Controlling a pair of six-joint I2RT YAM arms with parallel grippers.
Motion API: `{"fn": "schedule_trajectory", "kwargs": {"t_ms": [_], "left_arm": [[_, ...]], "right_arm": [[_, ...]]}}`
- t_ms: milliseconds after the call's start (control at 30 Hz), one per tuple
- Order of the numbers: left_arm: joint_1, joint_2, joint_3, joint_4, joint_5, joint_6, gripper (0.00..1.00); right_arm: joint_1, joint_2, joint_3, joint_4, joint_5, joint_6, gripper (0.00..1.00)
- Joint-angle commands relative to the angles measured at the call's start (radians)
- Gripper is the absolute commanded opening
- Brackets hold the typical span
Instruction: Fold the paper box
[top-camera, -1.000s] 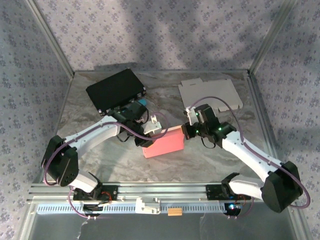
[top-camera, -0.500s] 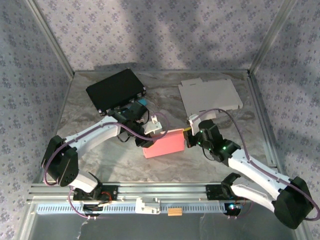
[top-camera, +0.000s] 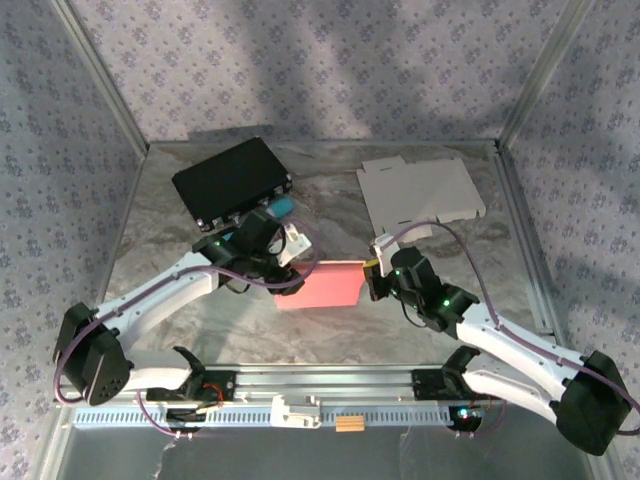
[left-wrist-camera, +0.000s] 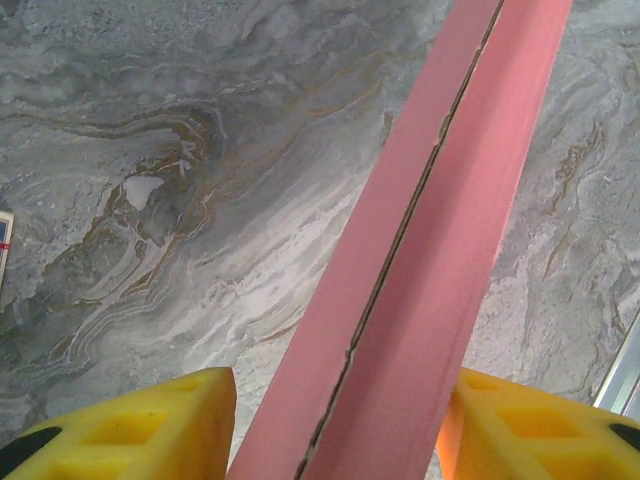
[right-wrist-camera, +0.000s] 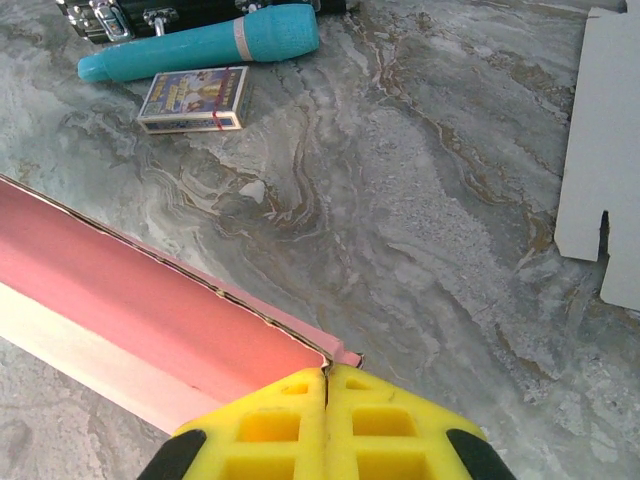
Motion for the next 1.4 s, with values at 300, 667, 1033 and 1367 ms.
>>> {"fn": "schedule_trajectory", "kwargs": {"t_ms": [300, 667, 1033, 1367], "left_arm": [[-0.018, 0.039, 0.0, 0.03, 0.033, -0.024, 0.6], [-0.025, -0.015, -0.009, 0.037, -0.033, -0.062, 1.0], [-0.025, -0.081, 0.032, 0.041, -0.065, -0.181, 0.99], [0.05, -0.143, 0.167, -0.303, -0.134, -0.437, 0.71]], "right_arm": [[0.03, 0.028, 0.029, -0.051, 0.052, 0.036, 0.0], [0.035, 0.033, 0.05, -0.061, 0.068, 0.03, 0.0], [0.064, 0.061, 0.102, -0.102, 0.132, 0.052, 0.0], [0.076, 0.076, 0.124, -0.127, 0.159, 0.059, 0.0]]}}
